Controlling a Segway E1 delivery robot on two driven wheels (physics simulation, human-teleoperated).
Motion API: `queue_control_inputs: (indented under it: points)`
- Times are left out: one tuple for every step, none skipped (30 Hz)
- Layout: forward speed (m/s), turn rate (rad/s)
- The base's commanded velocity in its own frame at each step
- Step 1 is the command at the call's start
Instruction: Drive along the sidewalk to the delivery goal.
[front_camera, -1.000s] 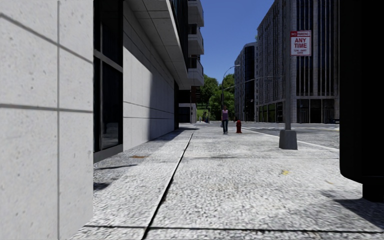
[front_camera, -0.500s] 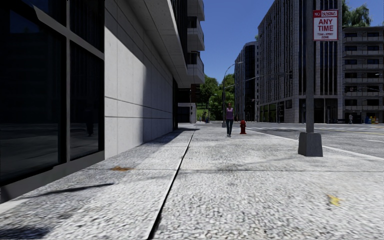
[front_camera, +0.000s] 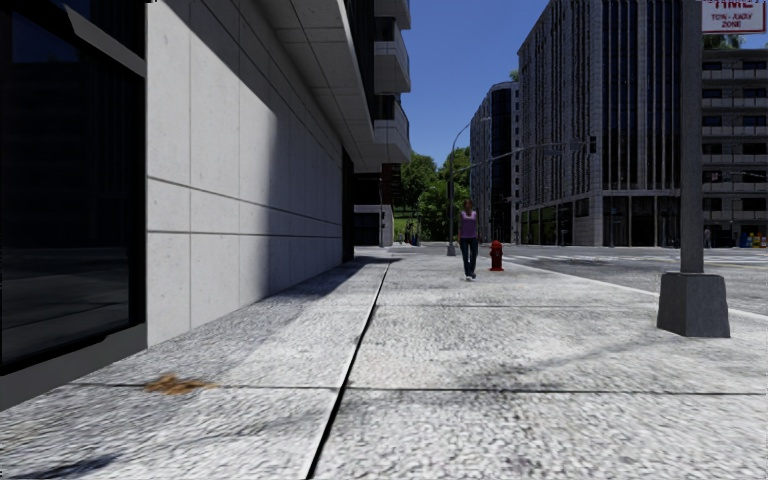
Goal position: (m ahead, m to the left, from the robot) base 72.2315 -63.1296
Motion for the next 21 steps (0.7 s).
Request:
queue_control_inputs:
  points:
    - [2.00,0.00]
    - [2.00,0.00]
    - [2.00,0.00]
    - [2.00,0.00]
    - [2.00,0.00]
    - [2.00,0.00]
    - [2.00,0.00]
    - [2.00,0.00]
    - [2.00,0.00]
    - [2.00,0.00]
    - [2.00,0.00]
    - [2.00,0.00]
    - [2.00,0.00]
    - [2.00,0.00]
    - [2.00,0.00]
    - [2.00,0.00]
    - [2.00,0.00]
    - [2.00,0.00]
    - [2.00,0.00]
    - [2.00,0.00]
    - [2.00,0.00]
